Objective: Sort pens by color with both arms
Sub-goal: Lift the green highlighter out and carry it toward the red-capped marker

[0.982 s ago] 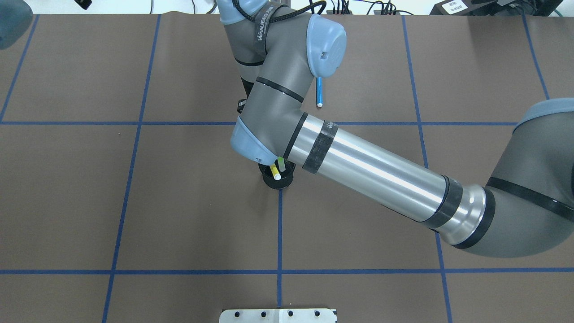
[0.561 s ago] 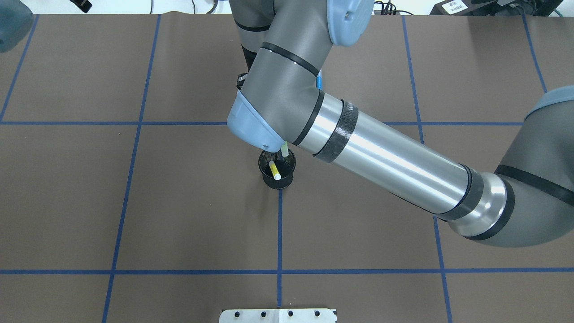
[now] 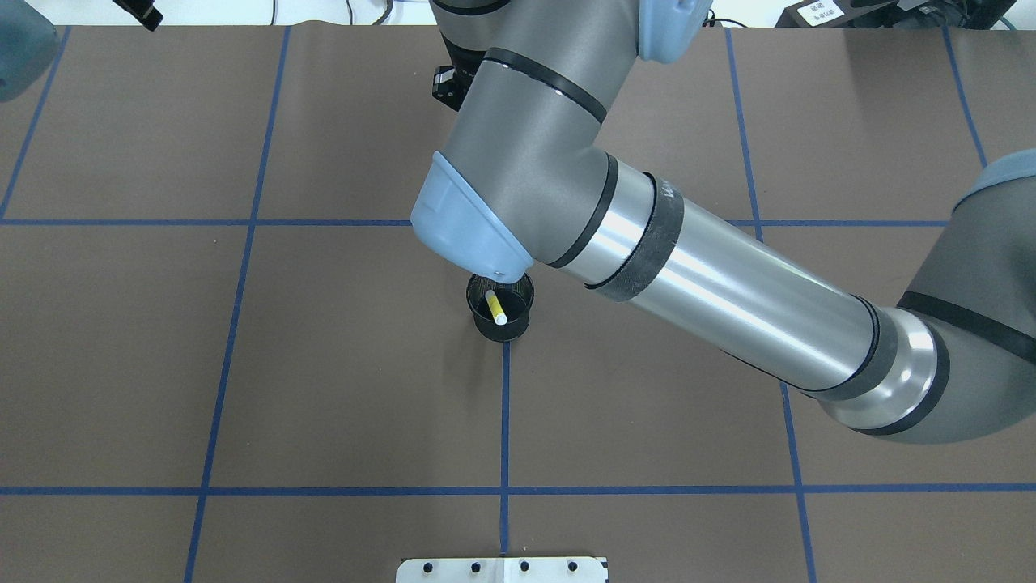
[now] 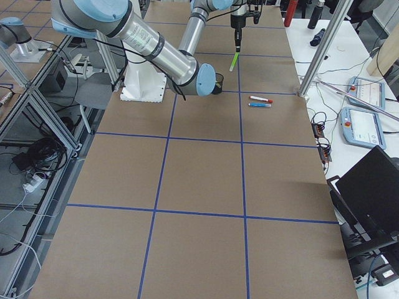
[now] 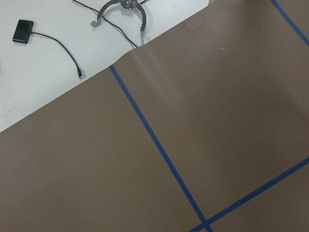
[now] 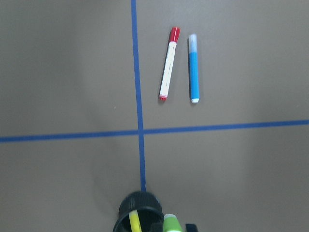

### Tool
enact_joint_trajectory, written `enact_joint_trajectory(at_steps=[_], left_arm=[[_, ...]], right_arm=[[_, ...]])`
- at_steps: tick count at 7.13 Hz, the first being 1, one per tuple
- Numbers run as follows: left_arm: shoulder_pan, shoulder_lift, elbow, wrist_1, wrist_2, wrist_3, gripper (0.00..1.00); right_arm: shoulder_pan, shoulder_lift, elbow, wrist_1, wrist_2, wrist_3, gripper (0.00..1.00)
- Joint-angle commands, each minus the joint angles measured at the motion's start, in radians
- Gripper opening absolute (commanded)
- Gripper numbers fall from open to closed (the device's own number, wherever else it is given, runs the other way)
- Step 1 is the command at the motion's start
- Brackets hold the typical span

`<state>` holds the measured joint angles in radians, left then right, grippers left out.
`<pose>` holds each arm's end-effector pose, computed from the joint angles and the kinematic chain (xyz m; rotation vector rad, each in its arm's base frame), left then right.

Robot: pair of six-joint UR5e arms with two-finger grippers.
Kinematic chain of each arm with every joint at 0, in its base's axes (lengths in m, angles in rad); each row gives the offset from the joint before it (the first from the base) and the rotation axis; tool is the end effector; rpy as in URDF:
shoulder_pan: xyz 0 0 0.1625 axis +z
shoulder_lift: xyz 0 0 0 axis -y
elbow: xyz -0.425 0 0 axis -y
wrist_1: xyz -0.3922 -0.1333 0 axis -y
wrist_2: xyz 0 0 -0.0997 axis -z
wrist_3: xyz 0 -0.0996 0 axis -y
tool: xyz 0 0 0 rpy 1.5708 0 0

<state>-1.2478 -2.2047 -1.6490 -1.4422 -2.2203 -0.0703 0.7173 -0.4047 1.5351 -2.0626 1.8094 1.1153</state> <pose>0.1451 -0.6638 0.2599 0.4314 0.7333 0.4268 -0.4520 -0.5400 -0.0067 0.1599 -0.6576 0.1756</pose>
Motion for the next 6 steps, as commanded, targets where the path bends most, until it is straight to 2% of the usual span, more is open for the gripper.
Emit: enact_joint_trajectory(at_steps=[1,2,3,5,6], left_arm=[[-0.001,0.013,-0.002,0.000,-0.103,0.001,1.00],[0.001,0.014,-0.006,0.002,-0.107,-0.005,1.00],[0.001,0.014,-0.006,0.002,-0.107,-0.008,1.00],[0.001,0.014,0.000,0.003,-0.107,-0.009,1.00],[0.001,0.014,0.002,0.003,-0.107,-0.009,1.00]], right_arm=[[-0.013,-0.037,-0.009,0.163,-0.175,0.064,0.00],[-0.072,-0.086,-0.012,0.259,-0.314,0.114,0.00],[-0.135,-0.126,-0.056,0.386,-0.490,0.182,0.00],[-0.189,-0.122,-0.262,0.615,-0.719,0.247,0.00],[-0.203,-0.117,-0.332,0.653,-0.810,0.262,0.00]])
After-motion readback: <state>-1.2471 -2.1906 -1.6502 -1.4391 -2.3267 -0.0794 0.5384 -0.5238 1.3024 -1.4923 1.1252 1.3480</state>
